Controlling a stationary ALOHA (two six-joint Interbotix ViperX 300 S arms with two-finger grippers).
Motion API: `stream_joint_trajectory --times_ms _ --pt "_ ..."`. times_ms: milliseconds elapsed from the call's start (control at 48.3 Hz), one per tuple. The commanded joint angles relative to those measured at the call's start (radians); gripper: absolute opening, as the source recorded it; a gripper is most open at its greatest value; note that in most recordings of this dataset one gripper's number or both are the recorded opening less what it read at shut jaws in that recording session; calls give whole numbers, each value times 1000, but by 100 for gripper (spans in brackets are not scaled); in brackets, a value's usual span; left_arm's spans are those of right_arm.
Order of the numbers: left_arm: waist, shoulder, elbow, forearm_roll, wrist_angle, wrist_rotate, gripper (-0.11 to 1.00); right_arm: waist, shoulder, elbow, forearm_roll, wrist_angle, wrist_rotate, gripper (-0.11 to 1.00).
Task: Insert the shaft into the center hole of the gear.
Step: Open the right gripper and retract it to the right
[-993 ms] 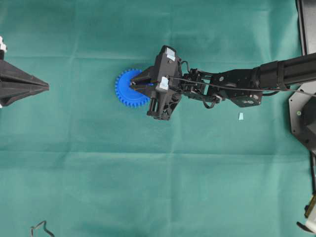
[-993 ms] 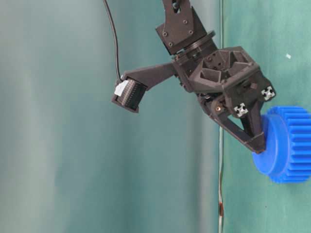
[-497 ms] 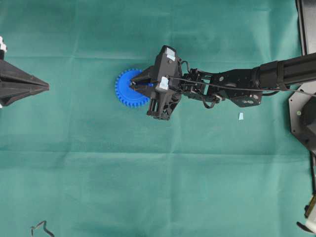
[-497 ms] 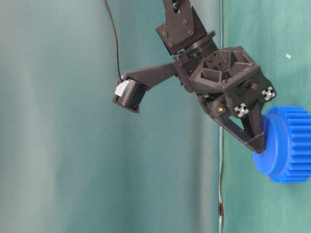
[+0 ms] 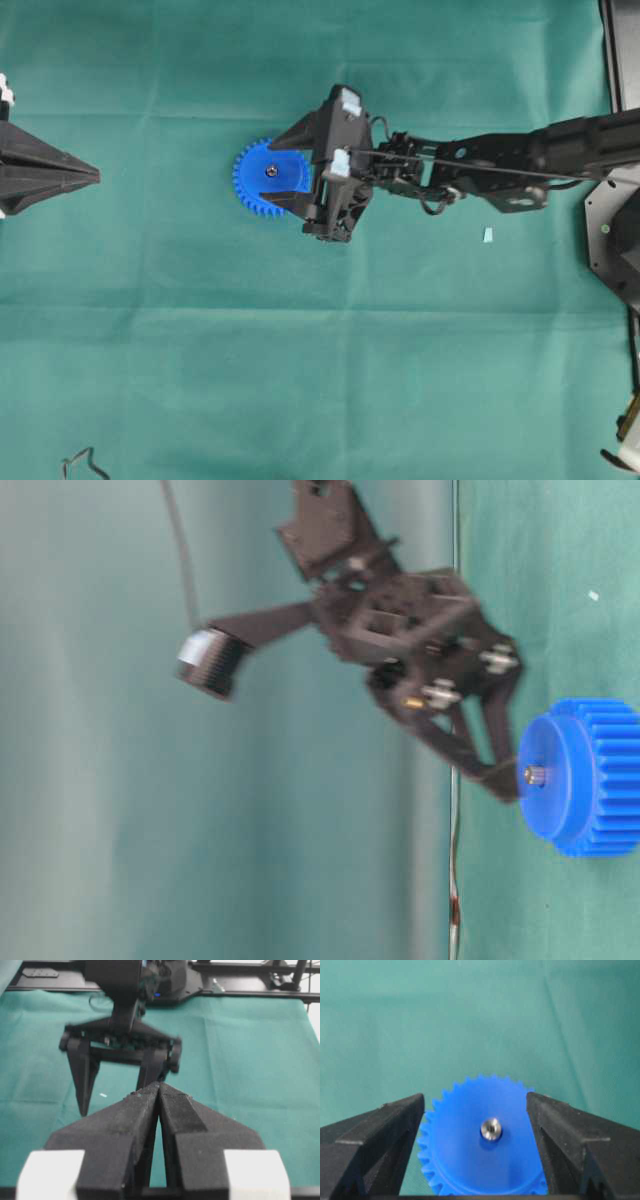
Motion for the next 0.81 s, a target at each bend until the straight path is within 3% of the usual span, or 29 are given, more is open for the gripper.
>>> stream_joint_trajectory --times_ms 0,290,786 --pt "-2 6 -25 3 -3 -2 0 -2 -94 -2 -6 14 -8 87" --pt "-3 6 -25 3 -2 -2 0 -2 -345 40 -6 124 -63 87" --pt "-2 -2 -25 3 2 -2 0 -2 -686 247 -6 126 -84 87"
